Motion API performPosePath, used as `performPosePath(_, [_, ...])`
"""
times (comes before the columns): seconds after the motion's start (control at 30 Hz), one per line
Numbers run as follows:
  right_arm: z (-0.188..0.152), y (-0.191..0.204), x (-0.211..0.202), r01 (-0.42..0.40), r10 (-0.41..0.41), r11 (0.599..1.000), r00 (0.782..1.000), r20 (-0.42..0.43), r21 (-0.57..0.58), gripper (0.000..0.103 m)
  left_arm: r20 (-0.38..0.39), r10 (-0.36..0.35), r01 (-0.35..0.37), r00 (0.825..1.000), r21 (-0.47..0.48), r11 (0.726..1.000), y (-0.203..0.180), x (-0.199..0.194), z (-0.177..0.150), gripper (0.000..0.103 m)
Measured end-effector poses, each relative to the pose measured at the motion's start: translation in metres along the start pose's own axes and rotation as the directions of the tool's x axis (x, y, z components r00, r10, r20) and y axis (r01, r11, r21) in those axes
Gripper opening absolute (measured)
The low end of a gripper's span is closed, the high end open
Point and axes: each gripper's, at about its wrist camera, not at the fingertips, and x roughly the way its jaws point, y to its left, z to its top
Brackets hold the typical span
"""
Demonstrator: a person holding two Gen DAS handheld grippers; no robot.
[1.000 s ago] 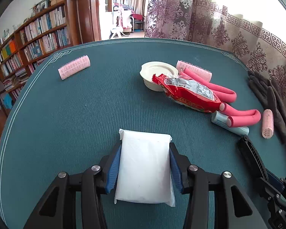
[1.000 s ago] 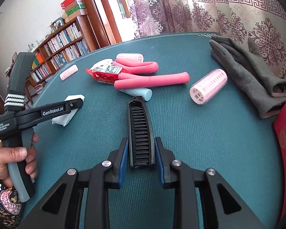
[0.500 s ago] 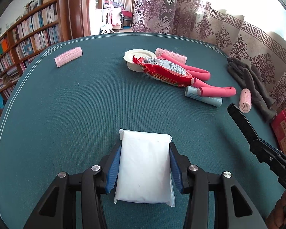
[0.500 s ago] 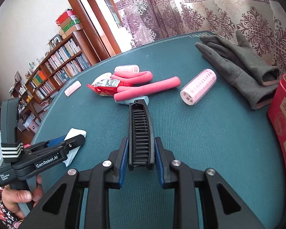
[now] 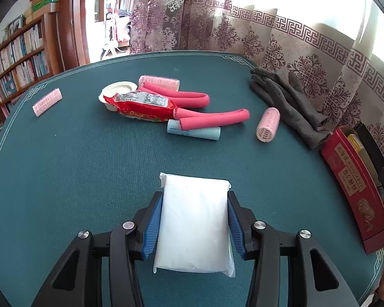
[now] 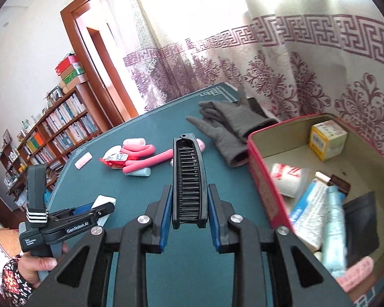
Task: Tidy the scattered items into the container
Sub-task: 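Carry the white packet and black comb into the red tin and release both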
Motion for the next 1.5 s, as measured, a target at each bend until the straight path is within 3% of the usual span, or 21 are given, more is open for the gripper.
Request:
performPosePath(0.13, [0.003, -0.043, -0.029, 0.136, -0.137, 0.990, 0.990, 0.042, 0.022, 0.029, 0.010, -0.036, 0.036, 0.999, 0.061, 0.998, -0.036, -0.001, 0.009, 0.049])
performPosePath(0.33, [-0.003, -0.099, -0.057, 0.285, -0.288, 0.955, 0.957, 0.032, 0.085, 0.029, 0.007, -0.098, 0.095, 0.995, 0.173, 0.980, -0.101, 0.002, 0.023, 0.049])
performPosePath(0.6, [-0.010, -0.125, -0.049, 0.438, -0.438, 0.898, 0.899, 0.002, 0.034, 0.030, -0.008, -0.193, 0.188, 0.981, 0.257, 0.948, -0.171, -0.002, 0.045, 0.049])
performPosePath(0.83, [-0.014, -0.127, -0.047, 0.423, -0.423, 0.906, 0.906, 0.007, 0.022, 0.036, 0.013, -0.240, 0.223, 0.971, 0.327, 0.918, -0.226, -0.001, 0.067, 0.049])
performPosePath(0.97, [-0.015, -0.129, -0.052, 0.420, -0.421, 0.906, 0.907, 0.015, 0.046, 0.050, -0.001, -0.255, 0.238, 0.967, 0.364, 0.900, -0.254, 0.011, 0.070, 0.049])
performPosePath(1.1, [-0.014, -0.129, -0.055, 0.422, -0.424, 0.905, 0.905, 0.027, 0.059, 0.053, -0.015, -0.256, 0.241, 0.967, 0.392, 0.888, -0.273, 0.027, 0.071, 0.050])
performPosePath(1.13, [-0.014, -0.128, -0.056, 0.425, -0.428, 0.903, 0.903, 0.032, 0.059, 0.053, -0.018, -0.257, 0.243, 0.966, 0.399, 0.884, -0.277, 0.031, 0.071, 0.051])
performPosePath(1.17, [-0.014, -0.126, -0.056, 0.430, -0.432, 0.901, 0.901, 0.036, 0.056, 0.055, -0.023, -0.252, 0.240, 0.967, 0.405, 0.882, -0.282, 0.037, 0.071, 0.059])
performPosePath(1.23, [-0.015, -0.124, -0.055, 0.434, -0.436, 0.900, 0.899, 0.039, 0.050, 0.057, -0.026, -0.231, 0.221, 0.973, 0.416, 0.882, -0.286, 0.047, 0.070, 0.076])
performPosePath(1.5, [-0.016, -0.119, -0.053, 0.441, -0.443, 0.896, 0.896, 0.042, 0.044, 0.060, 0.002, -0.201, 0.185, 0.980, 0.379, 0.907, -0.262, 0.046, 0.068, 0.076])
